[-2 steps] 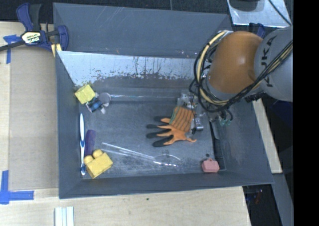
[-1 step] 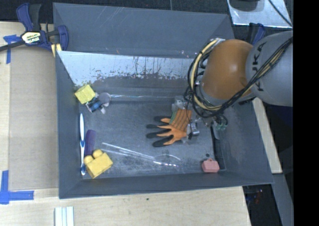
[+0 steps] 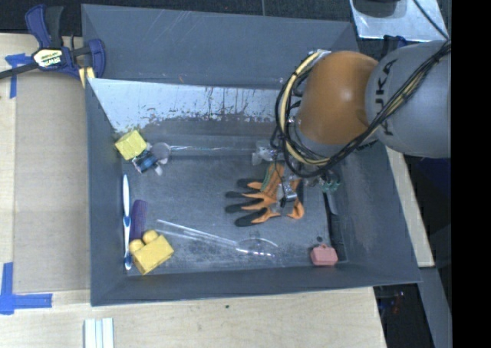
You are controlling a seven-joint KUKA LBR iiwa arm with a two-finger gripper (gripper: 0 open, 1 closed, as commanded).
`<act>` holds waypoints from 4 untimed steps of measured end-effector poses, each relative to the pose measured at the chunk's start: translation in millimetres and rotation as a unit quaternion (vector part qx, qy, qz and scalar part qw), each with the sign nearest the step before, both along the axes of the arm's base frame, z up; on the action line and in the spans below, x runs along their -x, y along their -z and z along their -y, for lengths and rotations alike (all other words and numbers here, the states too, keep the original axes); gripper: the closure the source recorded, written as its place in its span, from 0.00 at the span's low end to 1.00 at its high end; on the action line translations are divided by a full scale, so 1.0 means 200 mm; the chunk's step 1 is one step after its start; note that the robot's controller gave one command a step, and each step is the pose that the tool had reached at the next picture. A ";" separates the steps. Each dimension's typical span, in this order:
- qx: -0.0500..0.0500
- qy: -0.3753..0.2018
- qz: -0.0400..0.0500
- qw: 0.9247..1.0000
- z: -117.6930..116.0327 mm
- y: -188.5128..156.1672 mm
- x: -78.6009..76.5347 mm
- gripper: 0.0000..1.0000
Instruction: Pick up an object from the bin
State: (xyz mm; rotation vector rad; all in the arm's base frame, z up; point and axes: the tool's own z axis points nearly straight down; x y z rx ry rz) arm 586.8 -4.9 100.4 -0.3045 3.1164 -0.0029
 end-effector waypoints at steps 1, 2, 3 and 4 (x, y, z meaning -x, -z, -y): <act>0.001 -0.109 0.000 0.994 0.03 0.12 -0.01 0.00; 0.001 -0.145 0.005 0.989 0.02 0.14 0.00 1.00; 0.001 -0.145 0.005 0.989 0.02 0.14 0.00 1.00; 0.000 -0.144 0.000 0.990 0.02 -0.05 0.02 1.00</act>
Offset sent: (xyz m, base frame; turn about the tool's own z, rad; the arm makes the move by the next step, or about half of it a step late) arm -0.0036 -0.0036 -0.0304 -0.2932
